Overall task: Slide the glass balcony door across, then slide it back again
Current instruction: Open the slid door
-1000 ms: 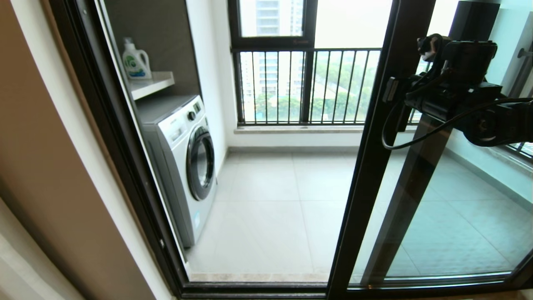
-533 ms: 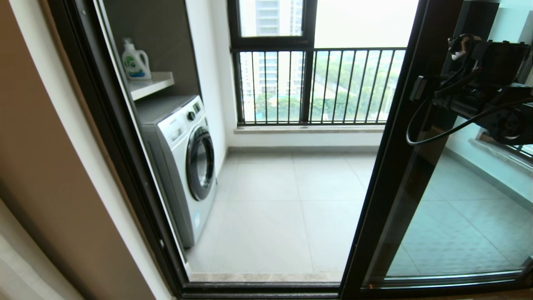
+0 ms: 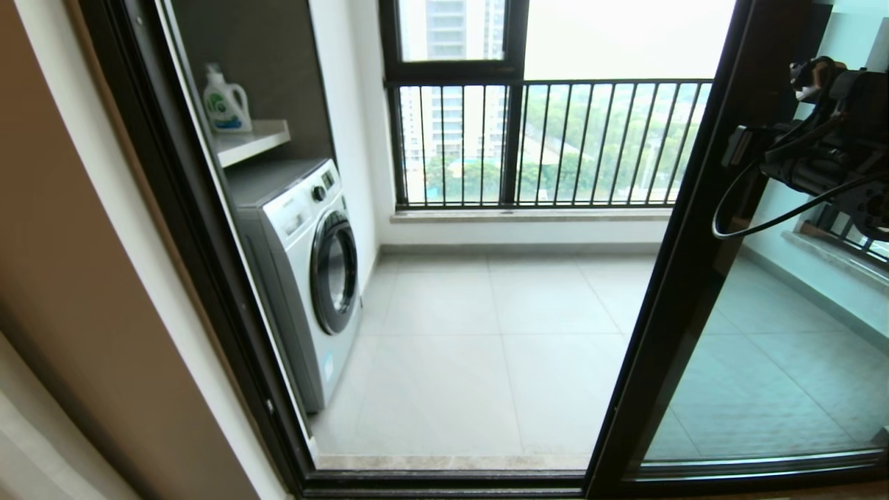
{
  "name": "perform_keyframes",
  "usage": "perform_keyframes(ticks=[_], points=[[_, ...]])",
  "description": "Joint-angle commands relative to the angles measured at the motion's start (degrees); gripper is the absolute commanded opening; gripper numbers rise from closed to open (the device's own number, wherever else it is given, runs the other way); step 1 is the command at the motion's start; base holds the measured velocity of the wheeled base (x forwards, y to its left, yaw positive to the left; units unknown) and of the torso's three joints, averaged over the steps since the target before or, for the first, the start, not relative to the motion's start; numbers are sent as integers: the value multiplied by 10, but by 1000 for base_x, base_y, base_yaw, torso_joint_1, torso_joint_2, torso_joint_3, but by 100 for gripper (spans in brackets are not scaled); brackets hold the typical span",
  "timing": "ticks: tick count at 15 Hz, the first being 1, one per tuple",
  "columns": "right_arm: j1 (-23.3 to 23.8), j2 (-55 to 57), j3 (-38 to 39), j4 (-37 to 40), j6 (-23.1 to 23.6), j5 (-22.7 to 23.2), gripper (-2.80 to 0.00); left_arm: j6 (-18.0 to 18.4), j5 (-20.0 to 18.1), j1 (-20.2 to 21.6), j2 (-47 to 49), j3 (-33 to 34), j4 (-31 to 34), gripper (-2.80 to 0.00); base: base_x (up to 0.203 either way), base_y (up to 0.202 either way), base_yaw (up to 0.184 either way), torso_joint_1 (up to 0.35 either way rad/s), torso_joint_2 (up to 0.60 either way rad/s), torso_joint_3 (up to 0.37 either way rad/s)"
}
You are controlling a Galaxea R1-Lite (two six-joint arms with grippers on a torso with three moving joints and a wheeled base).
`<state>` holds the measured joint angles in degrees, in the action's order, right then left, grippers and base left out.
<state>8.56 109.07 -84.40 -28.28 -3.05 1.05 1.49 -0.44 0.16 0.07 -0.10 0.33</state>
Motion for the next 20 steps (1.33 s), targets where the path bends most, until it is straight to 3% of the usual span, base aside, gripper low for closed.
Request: perform_keyframes(ticks=[1, 14, 20], points=[[19, 0, 0, -2, 0, 15, -280, 0, 0, 0, 1, 0, 0, -280, 0, 0, 0, 0, 0, 0], [101, 18, -17, -2, 1, 63, -280, 0, 0, 0, 1, 0, 0, -280, 0, 0, 0, 0, 0, 0], [103, 8, -12, -2, 1, 66, -280, 0, 0, 0, 1, 0, 0, -280, 0, 0, 0, 0, 0, 0]])
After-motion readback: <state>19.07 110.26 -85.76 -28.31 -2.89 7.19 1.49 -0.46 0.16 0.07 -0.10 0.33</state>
